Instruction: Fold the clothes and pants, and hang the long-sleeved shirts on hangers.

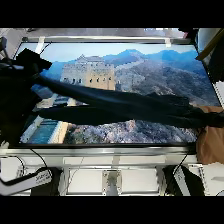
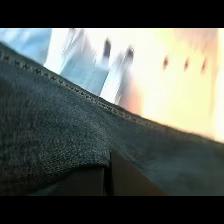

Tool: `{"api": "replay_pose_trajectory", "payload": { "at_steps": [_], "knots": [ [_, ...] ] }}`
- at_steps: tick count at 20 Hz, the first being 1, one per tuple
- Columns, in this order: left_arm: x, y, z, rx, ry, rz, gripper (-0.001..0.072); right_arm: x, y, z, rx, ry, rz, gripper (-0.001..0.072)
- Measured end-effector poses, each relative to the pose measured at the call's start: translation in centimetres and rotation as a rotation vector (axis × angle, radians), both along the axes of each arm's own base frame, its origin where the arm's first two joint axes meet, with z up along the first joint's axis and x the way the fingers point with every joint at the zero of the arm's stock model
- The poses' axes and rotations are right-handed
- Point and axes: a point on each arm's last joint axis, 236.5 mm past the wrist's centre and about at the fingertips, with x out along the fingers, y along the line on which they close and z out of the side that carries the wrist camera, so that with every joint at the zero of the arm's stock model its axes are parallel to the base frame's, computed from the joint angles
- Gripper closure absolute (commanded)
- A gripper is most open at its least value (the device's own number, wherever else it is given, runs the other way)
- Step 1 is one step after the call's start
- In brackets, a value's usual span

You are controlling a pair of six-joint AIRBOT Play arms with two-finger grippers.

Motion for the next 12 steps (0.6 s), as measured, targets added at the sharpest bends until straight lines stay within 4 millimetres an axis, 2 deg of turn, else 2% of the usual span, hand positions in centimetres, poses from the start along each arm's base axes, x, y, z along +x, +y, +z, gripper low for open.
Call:
{"api": "replay_pose_trajectory", "payload": {
  "at_steps": [2,4,8,10,11,12],
  "knots": [
    [-4.4,1.1,-0.8,0.067,0.105,0.016,0.0692,-2.8,-0.8,-0.9,-0.004,0.035,-0.052,0.0671],
    [-8.1,1.6,-2.9,0.093,0.214,0.034,0.0692,-5.3,-1.5,-2.7,0.016,0.082,-0.109,0.0671],
    [-14.2,1.4,-9.7,0.083,0.443,0.053,0.0691,-8.7,-1.9,-7.3,0.071,0.166,-0.17,0.067],
    [-16.3,1.3,-13.1,0.075,0.519,0.066,0.0691,-9.7,-1.9,-9.2,0.088,0.204,-0.174,0.0669],
    [-16.8,1.2,-14.5,0.07,0.536,0.074,0.0673,-10.1,-2.0,-9.7,0.088,0.217,-0.176,0.0652],
    [-17.1,1.1,-15.4,0.065,0.543,0.091,0.0543,-10.3,-2.2,-10.0,0.084,0.223,-0.183,0.0507]
  ]
}}
